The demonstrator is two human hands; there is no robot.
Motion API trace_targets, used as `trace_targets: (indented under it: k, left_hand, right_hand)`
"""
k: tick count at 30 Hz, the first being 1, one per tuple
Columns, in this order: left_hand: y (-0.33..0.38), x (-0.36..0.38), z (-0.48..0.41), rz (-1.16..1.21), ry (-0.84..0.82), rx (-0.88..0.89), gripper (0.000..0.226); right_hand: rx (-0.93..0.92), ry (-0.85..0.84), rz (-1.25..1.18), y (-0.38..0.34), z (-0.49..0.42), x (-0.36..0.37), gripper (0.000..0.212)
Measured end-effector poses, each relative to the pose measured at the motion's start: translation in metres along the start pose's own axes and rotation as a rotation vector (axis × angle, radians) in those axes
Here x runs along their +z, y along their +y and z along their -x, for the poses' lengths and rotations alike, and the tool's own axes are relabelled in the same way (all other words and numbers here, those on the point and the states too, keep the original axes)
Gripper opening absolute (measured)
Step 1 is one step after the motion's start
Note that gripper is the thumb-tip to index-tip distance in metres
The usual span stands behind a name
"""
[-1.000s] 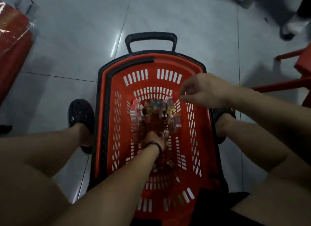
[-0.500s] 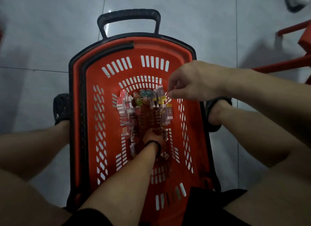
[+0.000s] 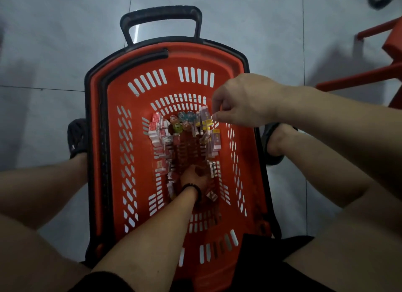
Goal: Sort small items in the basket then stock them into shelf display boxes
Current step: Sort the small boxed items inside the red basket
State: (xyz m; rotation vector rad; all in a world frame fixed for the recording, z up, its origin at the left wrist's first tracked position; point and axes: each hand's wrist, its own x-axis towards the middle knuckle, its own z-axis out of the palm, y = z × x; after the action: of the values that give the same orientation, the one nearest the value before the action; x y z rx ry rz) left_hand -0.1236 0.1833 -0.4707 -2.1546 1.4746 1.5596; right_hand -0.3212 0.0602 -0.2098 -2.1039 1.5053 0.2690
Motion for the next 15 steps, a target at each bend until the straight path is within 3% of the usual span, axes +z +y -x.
trace_targets:
  k: [4,7,12,15]
  left_hand:
    - [-0.03,-0.002,0.016,-0.512,-0.123,0.272,0.054]
    - [-0.036,0.018,0.024,-0.777,-0.262,0.331,0.07]
    - [-0.036,0.028,0.026,-0.917,-0.269,0.418,0.052]
    - [-0.043,0.021,0.02,-0.864,-0.247,0.433,0.06]
  right_hand:
    - [-0.004,-0.005,0.103,-0.005,0.001,0.004,0.03]
    - [-0.006,-0.016,0.142,-0.007,0.001,0.005,0.031]
    - [0.006,0.019,0.154,-0.01,0.001,0.006,0.031]
    - [0.011,0.027,0.166,-0.01,0.002,0.006,0.029]
